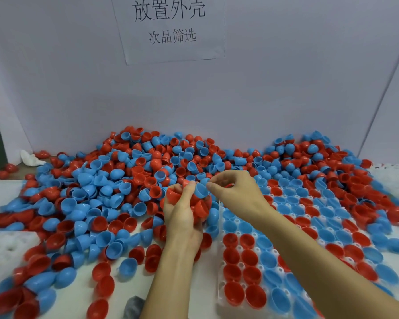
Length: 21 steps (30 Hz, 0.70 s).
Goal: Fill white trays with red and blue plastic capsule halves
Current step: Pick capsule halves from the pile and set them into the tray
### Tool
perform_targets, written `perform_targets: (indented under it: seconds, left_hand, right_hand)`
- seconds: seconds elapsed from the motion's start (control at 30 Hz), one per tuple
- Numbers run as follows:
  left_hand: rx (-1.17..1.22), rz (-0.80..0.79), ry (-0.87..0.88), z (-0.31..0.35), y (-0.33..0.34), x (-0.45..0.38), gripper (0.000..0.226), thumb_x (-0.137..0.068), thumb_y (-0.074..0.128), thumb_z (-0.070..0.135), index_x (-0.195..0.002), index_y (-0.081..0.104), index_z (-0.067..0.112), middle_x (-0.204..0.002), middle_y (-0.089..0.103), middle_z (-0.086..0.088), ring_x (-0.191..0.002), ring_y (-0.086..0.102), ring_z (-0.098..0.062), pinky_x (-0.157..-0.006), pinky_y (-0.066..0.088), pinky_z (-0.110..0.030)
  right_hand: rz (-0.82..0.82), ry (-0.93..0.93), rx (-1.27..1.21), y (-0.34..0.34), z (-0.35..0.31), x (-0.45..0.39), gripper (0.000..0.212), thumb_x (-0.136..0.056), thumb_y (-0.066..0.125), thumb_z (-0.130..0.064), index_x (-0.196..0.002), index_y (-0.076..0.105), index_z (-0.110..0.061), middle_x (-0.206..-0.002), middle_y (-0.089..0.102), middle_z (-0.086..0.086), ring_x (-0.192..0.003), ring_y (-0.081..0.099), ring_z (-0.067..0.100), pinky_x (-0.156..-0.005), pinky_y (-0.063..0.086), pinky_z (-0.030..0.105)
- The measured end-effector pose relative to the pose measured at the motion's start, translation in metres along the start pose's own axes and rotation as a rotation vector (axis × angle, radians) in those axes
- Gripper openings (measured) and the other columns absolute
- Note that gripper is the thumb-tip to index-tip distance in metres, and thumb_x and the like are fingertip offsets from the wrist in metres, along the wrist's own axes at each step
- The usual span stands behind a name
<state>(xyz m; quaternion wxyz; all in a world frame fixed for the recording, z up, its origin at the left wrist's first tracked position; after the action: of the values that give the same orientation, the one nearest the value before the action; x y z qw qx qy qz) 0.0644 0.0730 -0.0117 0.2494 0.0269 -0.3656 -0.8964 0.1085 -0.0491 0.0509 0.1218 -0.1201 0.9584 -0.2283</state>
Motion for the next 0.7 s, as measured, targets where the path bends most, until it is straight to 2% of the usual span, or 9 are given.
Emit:
perform_targets:
  seconds: [0.1, 0.23, 0.33, 0.37, 0.43, 0.5, 0.6, 0.7]
  left_hand:
    - [-0.076, -0.063, 0.073, 0.003, 0.006, 0.002, 0.028, -0.094, 0.066, 0.010, -0.072, 0.051, 0.019, -0.071, 0.061, -0.005, -0.062, 0.061, -0.021, -0.050, 0.052, -0.029]
    - [-0.191, -0.159, 0.145, 0.001, 0.019, 0.007, 0.027, -0.093, 0.066, 0.006, -0.077, 0.049, 0.018, -0.081, 0.057, -0.012, -0.075, 0.059, -0.027, -0.073, 0.056, -0.044]
    - [-0.198, -0.109, 0.113, -0.004, 0.017, 0.007, 0.031, -0.093, 0.066, 0.006, -0.075, 0.045, 0.020, -0.074, 0.063, -0.005, -0.063, 0.063, -0.022, -0.058, 0.056, -0.032]
    - [-0.229, -0.062, 0.118, -0.002, 0.013, 0.006, 0.031, -0.093, 0.067, 0.007, -0.075, 0.045, 0.020, -0.071, 0.062, -0.004, -0.060, 0.063, -0.023, -0.058, 0.055, -0.032]
    - [-0.484, 0.032, 0.216, 0.010, 0.004, 0.003, 0.026, -0.091, 0.070, 0.014, -0.078, 0.049, 0.021, -0.074, 0.061, -0.006, -0.068, 0.064, -0.027, -0.064, 0.054, -0.035]
    - [-0.870, 0.094, 0.399, 0.031, 0.000, 0.002, 0.022, -0.090, 0.070, 0.017, -0.081, 0.050, 0.019, -0.074, 0.059, -0.002, -0.072, 0.060, -0.027, -0.062, 0.046, -0.030]
    - [-1.365, 0.189, 0.608, 0.059, -0.003, 0.001, 0.017, -0.090, 0.066, 0.019, -0.090, 0.049, 0.014, -0.082, 0.059, -0.013, -0.081, 0.057, -0.039, -0.067, 0.045, -0.042]
    - [-1.752, 0.246, 0.523, 0.063, -0.008, -0.011, 0.027, -0.095, 0.063, 0.028, -0.112, 0.050, 0.011, -0.110, 0.055, -0.027, -0.100, 0.056, -0.054, -0.075, 0.048, -0.059]
  right_hand:
    - [-0.144, 0.042, 0.009, 0.003, -0.002, 0.004, 0.015, -0.089, 0.072, -0.032, -0.082, 0.075, -0.020, -0.074, 0.073, -0.009, -0.067, 0.066, -0.003, -0.055, 0.045, 0.009]
    - [-0.078, 0.054, 0.016, -0.017, 0.002, 0.011, 0.018, -0.090, 0.072, -0.023, -0.073, 0.073, -0.018, -0.065, 0.071, -0.005, -0.062, 0.068, 0.005, -0.054, 0.049, 0.013]
    - [-0.007, 0.044, 0.056, -0.048, 0.008, 0.024, 0.018, -0.091, 0.071, -0.018, -0.074, 0.071, -0.015, -0.066, 0.071, -0.005, -0.060, 0.071, 0.006, -0.055, 0.052, 0.015]
    - [0.010, 0.028, 0.112, -0.064, 0.010, 0.031, 0.020, -0.091, 0.071, -0.017, -0.071, 0.070, -0.016, -0.065, 0.071, -0.005, -0.060, 0.071, 0.006, -0.057, 0.054, 0.017]
    - [0.014, -0.003, 0.264, -0.101, 0.015, 0.051, 0.024, -0.091, 0.071, -0.017, -0.067, 0.068, -0.019, -0.062, 0.070, -0.007, -0.059, 0.069, 0.005, -0.059, 0.054, 0.017]
    - [-0.006, 0.016, 0.422, -0.140, 0.024, 0.074, 0.018, -0.090, 0.073, -0.018, -0.071, 0.072, -0.018, -0.065, 0.071, -0.007, -0.060, 0.069, 0.006, -0.063, 0.055, 0.020]
    - [-0.050, 0.109, 0.623, -0.192, 0.043, 0.114, 0.008, -0.085, 0.077, -0.021, -0.078, 0.075, -0.021, -0.068, 0.071, -0.012, -0.064, 0.067, 0.002, -0.062, 0.055, 0.018]
    - [-0.098, 0.187, 0.792, -0.223, 0.063, 0.150, 0.010, -0.083, 0.080, -0.023, -0.075, 0.074, -0.021, -0.065, 0.067, -0.012, -0.064, 0.062, 0.004, -0.057, 0.049, 0.018]
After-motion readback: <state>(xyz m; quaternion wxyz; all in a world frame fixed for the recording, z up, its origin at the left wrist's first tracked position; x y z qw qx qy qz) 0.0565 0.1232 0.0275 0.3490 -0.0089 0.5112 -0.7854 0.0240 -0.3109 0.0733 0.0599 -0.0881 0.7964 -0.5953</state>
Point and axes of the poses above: each hand's wrist, its own x-axis away from the middle knuckle, its own y-axis out of the palm, z = x × y, the point moved 7 cm from there along -x, towards the middle knuckle
